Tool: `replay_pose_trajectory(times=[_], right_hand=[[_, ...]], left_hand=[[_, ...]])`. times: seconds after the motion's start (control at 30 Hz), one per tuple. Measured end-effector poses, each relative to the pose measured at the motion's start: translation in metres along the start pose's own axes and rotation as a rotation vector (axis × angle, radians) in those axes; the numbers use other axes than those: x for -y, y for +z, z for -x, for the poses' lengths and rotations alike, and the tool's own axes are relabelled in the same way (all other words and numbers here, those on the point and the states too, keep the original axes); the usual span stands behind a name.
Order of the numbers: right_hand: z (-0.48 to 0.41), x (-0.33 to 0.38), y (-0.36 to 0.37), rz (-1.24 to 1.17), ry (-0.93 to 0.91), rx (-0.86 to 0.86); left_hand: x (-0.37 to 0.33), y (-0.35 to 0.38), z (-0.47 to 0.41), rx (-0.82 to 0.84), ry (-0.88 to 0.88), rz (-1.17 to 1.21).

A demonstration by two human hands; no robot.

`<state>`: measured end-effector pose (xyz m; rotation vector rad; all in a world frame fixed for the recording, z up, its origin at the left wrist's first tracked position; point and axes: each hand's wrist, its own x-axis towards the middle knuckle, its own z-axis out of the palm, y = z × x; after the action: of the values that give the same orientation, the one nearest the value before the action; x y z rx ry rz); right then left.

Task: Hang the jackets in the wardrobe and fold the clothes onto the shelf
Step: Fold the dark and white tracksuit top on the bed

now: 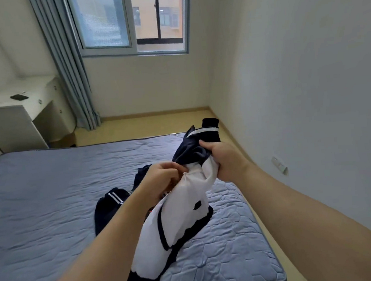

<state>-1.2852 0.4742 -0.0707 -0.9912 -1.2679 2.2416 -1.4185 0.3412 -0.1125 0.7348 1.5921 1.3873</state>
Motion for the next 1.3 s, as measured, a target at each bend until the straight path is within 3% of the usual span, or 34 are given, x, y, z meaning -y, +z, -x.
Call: replay_pose_trajectory(times=[0.07, 0.1, 0.17, 0.23, 0.3, 0.4, 0.5, 0.67, 0.9, 1.03, 1.13, 1.2, 1.3], right_hand=[[0.0, 0.0, 0.005, -0.032, -0.028, 0.023], [0.0, 0.0, 0.007, -0.039, -0.043, 0.034], [0.002, 0.002, 0.011, -0.036, -0.073, 0.058], [0.004, 0.005, 0.01, 0.032, -0.089, 0.056], [0.008, 0.008, 0.007, 0.128, -0.105, 0.021], [0.013, 0.014, -0.003, 0.2, -0.15, -0.057], [0.017, 0.016, -0.015, 0.323, -0.181, -0.152], [0.026, 0.013, -0.032, 0.385, -0.2, -0.186], [0.033, 0.015, -0.04, 0.34, -0.246, -0.096], [0.037, 0.016, -0.036, 0.034, -0.227, -0.061], [0.038, 0.022, -0.036, -0.179, -0.195, 0.004], [0.04, 0.026, -0.036, -0.221, -0.163, 0.024], [0.039, 0.028, -0.036, -0.223, -0.137, 0.035]], left_hand=[[0.014, -0.006, -0.008, -0.258, -0.035, -0.188], [0.021, -0.007, -0.01, -0.242, -0.071, -0.267], [0.034, -0.007, -0.015, -0.032, -0.137, -0.191], [0.037, 0.0, -0.015, 0.178, -0.185, 0.072], [0.033, 0.01, -0.015, 0.233, -0.16, 0.137], [0.026, 0.024, -0.024, -0.026, -0.091, 0.106], [0.008, 0.025, -0.037, -0.35, -0.084, 0.287], [-0.028, 0.015, -0.054, -0.419, -0.056, 0.357], [-0.064, 0.037, -0.047, -0.247, -0.133, 0.279], [-0.068, 0.047, -0.043, 0.053, 0.101, 0.426], [-0.049, 0.045, -0.036, 0.008, 0.187, 0.183], [-0.03, 0.044, -0.034, -0.017, 0.052, 0.017], [-0.002, 0.047, -0.028, 0.191, -0.181, 0.02]])
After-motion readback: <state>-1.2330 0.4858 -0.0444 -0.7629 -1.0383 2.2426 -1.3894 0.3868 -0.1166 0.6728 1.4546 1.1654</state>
